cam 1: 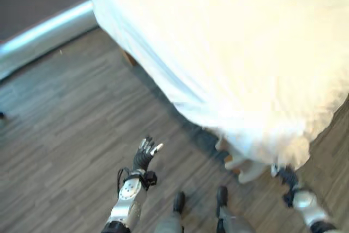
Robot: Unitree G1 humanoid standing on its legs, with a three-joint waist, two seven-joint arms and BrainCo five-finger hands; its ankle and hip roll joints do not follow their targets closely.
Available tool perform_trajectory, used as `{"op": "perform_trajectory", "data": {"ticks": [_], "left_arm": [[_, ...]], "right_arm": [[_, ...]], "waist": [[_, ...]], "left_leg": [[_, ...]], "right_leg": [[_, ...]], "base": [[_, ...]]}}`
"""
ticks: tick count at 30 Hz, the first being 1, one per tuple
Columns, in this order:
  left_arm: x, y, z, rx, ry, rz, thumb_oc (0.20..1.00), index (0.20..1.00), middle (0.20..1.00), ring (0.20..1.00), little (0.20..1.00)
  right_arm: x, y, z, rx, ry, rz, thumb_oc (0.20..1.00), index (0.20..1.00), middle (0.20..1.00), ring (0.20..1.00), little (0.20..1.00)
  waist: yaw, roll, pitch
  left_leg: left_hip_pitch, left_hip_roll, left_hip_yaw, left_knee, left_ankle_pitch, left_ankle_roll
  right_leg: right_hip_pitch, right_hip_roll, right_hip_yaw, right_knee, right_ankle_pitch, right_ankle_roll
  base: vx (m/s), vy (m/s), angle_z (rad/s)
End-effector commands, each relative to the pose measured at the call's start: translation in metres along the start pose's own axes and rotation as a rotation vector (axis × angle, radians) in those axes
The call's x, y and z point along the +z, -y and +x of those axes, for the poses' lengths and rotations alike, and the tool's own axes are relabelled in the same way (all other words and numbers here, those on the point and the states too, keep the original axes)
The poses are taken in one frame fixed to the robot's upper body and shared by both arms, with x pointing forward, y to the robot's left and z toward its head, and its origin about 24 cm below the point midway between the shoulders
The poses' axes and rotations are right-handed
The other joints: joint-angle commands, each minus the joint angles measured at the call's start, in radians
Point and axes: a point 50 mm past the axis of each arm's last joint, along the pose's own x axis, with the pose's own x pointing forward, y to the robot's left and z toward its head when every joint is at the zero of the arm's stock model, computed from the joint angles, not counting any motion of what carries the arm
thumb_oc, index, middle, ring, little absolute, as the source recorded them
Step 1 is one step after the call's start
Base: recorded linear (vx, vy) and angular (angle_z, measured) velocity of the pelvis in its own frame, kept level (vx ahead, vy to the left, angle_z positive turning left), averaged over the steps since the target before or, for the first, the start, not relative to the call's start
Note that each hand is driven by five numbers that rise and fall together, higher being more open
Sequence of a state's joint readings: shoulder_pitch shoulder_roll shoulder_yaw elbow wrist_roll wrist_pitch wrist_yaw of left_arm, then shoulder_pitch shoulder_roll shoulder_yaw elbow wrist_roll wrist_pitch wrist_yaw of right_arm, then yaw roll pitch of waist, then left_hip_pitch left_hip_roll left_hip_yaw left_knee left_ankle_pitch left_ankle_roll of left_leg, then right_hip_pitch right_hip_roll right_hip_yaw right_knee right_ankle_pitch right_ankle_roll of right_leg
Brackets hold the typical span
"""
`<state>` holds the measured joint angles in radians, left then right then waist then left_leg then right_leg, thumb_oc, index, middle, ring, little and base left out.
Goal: Making the bed.
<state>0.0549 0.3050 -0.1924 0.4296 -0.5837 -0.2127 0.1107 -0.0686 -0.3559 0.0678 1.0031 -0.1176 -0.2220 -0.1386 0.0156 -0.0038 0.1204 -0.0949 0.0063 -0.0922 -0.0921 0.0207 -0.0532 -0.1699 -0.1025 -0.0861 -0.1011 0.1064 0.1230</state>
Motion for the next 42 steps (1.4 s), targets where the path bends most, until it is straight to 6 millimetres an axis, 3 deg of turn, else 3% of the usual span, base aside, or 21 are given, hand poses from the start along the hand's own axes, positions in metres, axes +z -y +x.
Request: {"op": "perform_trajectory", "data": {"ticks": [1,2,3,6,9,15,16,17,20,21,23,24,25,28,29,30,31,32,37,38,42], "left_arm": [[0.02,-0.011,0.009,0.036,0.073,-0.038,1.0,1.0,1.0,1.0,1.0],[0.02,-0.011,0.009,0.036,0.073,-0.038,1.0,1.0,1.0,1.0,1.0],[0.017,-0.012,0.007,0.042,0.059,-0.045,1.0,1.0,1.0,1.0,1.0],[0.012,-0.012,0.008,0.036,0.029,-0.072,1.0,1.0,1.0,1.0,1.0],[0.012,-0.009,0.011,0.007,0.019,-0.065,1.0,1.0,1.0,1.0,1.0],[0.018,-0.008,0.012,-0.039,0.031,-0.046,1.0,1.0,1.0,1.0,1.0],[0.016,-0.008,0.011,-0.046,0.024,-0.037,1.0,1.0,1.0,1.0,1.0],[0.015,-0.009,0.009,-0.046,0.02,-0.026,1.0,1.0,1.0,1.0,1.0],[0.017,-0.016,0.008,0.014,0.043,-0.046,1.0,1.0,1.0,1.0,1.0],[0.014,-0.027,0.003,0.089,0.045,-0.07,1.0,1.0,1.0,1.0,1.0],[0.01,-0.034,-0.002,0.108,0.038,-0.065,1.0,1.0,1.0,1.0,1.0],[0.01,-0.033,-0.002,0.107,0.038,-0.065,1.0,1.0,1.0,1.0,1.0],[0.007,-0.032,-0.003,0.091,0.028,-0.051,1.0,1.0,1.0,1.0,1.0],[0.001,-0.026,-0.006,0.043,0.006,-0.035,1.0,1.0,1.0,1.0,1.0],[0.001,-0.026,-0.006,0.043,0.006,-0.035,1.0,1.0,1.0,1.0,1.0],[-0.001,-0.018,-0.006,0.0,-0.001,-0.036,1.0,1.0,1.0,1.0,1.0],[-0.001,-0.018,-0.006,0.001,0.0,-0.036,1.0,1.0,1.0,1.0,1.0],[-0.001,-0.007,-0.003,-0.055,-0.004,-0.021,1.0,1.0,1.0,1.0,1.0],[0.005,0.009,0.004,-0.107,0.018,-0.03,1.0,1.0,1.0,1.0,1.0],[0.007,0.012,0.007,-0.108,0.026,-0.037,1.0,1.0,1.0,1.0,1.0],[0.006,0.015,0.009,-0.09,0.024,-0.065,1.0,1.0,1.0,1.0,1.0]], "right_arm": [[-0.149,-0.006,-0.09,0.149,-0.696,-0.114,0.2,0.2,0.2,0.2,0.2],[-0.149,-0.006,-0.091,0.149,-0.696,-0.114,0.429,0.429,0.429,0.429,0.429],[-0.158,-0.011,-0.101,0.151,-0.766,-0.066,1.0,1.0,1.0,1.0,1.0],[-0.172,-0.023,-0.12,0.228,-0.896,-0.019,1.0,1.0,1.0,1.0,1.0],[-0.185,-0.019,-0.137,0.272,-0.992,0.008,1.0,1.0,1.0,1.0,1.0],[-0.195,0.03,-0.144,0.153,-1.069,0.029,1.0,1.0,1.0,1.0,1.0],[-0.193,0.048,-0.141,0.111,-1.062,-0.019,1.0,1.0,1.0,1.0,1.0],[-0.168,0.091,-0.109,-0.023,-0.935,-0.134,1.0,1.0,1.0,1.0,1.0],[-0.103,0.121,-0.051,-0.181,-0.566,-0.064,1.0,1.0,1.0,1.0,1.0],[-0.013,0.128,-0.019,-0.212,-0.111,-0.03,0.2,0.2,0.2,0.2,0.2],[0.068,0.125,-0.026,-0.105,0.273,-0.163,0.2,0.2,0.2,0.2,0.2],[0.068,0.126,-0.026,-0.105,0.272,-0.163,0.2,0.2,0.2,0.2,0.2],[0.096,0.118,-0.033,-0.04,0.411,-0.145,0.2,0.2,0.2,0.2,0.2],[0.139,0.099,-0.051,0.143,0.612,-0.216,0.2,0.2,0.2,0.2,0.2],[0.139,0.099,-0.051,0.143,0.612,-0.216,0.2,0.2,0.2,0.2,0.2],[0.159,0.086,-0.052,0.217,0.674,-0.297,0.2,0.2,0.2,0.2,0.2],[0.16,0.086,-0.052,0.218,0.675,-0.297,0.2,0.2,0.2,0.2,0.2],[0.198,0.056,-0.049,0.329,0.78,-0.4,0.2,0.2,0.2,0.2,0.2],[0.244,0.017,-0.026,0.38,0.817,-0.463,0.2,0.2,0.2,0.2,0.2],[0.259,0.016,-0.016,0.324,0.802,-0.438,0.2,0.2,0.2,0.2,0.2],[0.273,0.031,0.004,0.203,0.731,-0.269,0.2,0.2,0.2,0.2,0.2]], "waist": [[-0.057,-0.035,0.077],[-0.057,-0.035,0.077],[-0.059,-0.033,0.063],[-0.065,-0.022,0.023],[-0.073,-0.022,-0.002],[-0.08,-0.022,-0.018],[-0.077,-0.024,-0.018],[-0.069,-0.025,-0.009],[-0.077,-0.027,0.006],[-0.089,-0.032,0.017],[-0.092,-0.036,0.027],[-0.092,-0.035,0.027],[-0.091,-0.037,0.032],[-0.081,-0.035,0.042],[-0.081,-0.035,0.042],[-0.066,-0.033,0.048],[-0.068,-0.033,0.048],[-0.044,-0.025,0.063],[0.004,0.002,0.11],[0.02,0.017,0.13],[0.057,0.042,0.162]], "left_leg": [[0.011,-0.017,0.025,0.005,0.016,0.018],[0.012,-0.016,0.025,0.005,0.015,0.018],[0.026,-0.015,0.03,0.005,0.01,0.02],[0.066,-0.012,0.046,0.005,-0.004,0.023],[0.087,-0.01,0.058,0.005,-0.013,0.024],[0.09,-0.011,0.076,0.005,-0.02,0.026],[0.087,-0.011,0.078,0.005,-0.021,0.026],[0.08,-0.012,0.086,0.005,-0.019,0.026],[0.067,-0.01,0.113,0.005,-0.015,0.024],[0.064,-0.005,0.139,0.005,-0.015,0.022],[0.059,-0.002,0.149,0.005,-0.012,0.019],[0.059,-0.002,0.149,0.005,-0.012,0.018],[0.057,-0.002,0.147,0.005,-0.008,0.018],[0.055,-0.003,0.136,0.005,-0.003,0.016],[0.056,-0.003,0.136,0.005,-0.003,0.016],[0.054,-0.002,0.128,0.005,0.001,0.016],[0.054,-0.002,0.128,0.005,0.001,0.016],[0.042,-0.003,0.116,0.005,0.01,0.016],[-0.008,-0.011,0.09,0.005,0.037,0.01],[-0.035,-0.015,0.084,0.005,0.05,0.008],[-0.101,-0.019,0.09,0.005,0.072,0.004]], "right_leg": [[0.07,-0.032,0.041,0.014,-0.023,0.017],[0.071,-0.032,0.042,0.014,-0.023,0.017],[0.082,-0.032,0.048,0.014,-0.025,0.017],[0.115,-0.031,0.062,0.014,-0.029,0.015],[0.132,-0.032,0.069,0.014,-0.032,0.015],[0.124,-0.029,0.085,0.014,-0.028,0.019],[0.121,-0.029,0.086,0.014,-0.027,0.02],[0.11,-0.03,0.092,0.014,-0.02,0.022],[0.082,-0.023,0.12,0.014,-0.007,0.025],[0.067,-0.015,0.143,0.014,-0.001,0.025],[0.057,-0.012,0.148,0.014,0.001,0.024],[0.058,-0.012,0.148,0.014,0.001,0.024],[0.057,-0.012,0.147,0.014,0.001,0.023],[0.065,-0.014,0.135,0.014,-0.003,0.022],[0.065,-0.014,0.135,0.014,-0.003,0.022],[0.068,-0.015,0.126,0.014,-0.005,0.021],[0.069,-0.015,0.125,0.014,-0.005,0.021],[0.065,-0.018,0.112,0.014,-0.004,0.018],[0.028,-0.026,0.089,0.014,0.012,0.014],[0.003,-0.029,0.084,0.014,0.022,0.014],[-0.065,-0.025,0.085,0.014,0.043,0.016]], "base": [[0.08,-0.002,0.0],[0.06,0.0,-0.02],[0.09,0.011,-0.09],[0.09,-0.005,-0.13],[0.04,-0.015,-0.21],[0.01,-0.005,-0.27],[-0.04,-0.002,-0.22],[-0.06,0.009,-0.15],[-0.06,0.022,-0.3],[-0.02,0.009,-0.44],[-0.02,-0.017,-0.45],[-0.03,-0.026,-0.22],[0.0,0.0,0.0],[-0.02,-0.023,0.21],[-0.03,-0.029,0.09],[-0.02,-0.022,0.03],[-0.09,-0.05,0.02],[-0.1,-0.035,0.09],[-0.13,-0.027,0.19],[-0.18,-0.012,0.3],[-0.1,-0.016,0.07]]}}
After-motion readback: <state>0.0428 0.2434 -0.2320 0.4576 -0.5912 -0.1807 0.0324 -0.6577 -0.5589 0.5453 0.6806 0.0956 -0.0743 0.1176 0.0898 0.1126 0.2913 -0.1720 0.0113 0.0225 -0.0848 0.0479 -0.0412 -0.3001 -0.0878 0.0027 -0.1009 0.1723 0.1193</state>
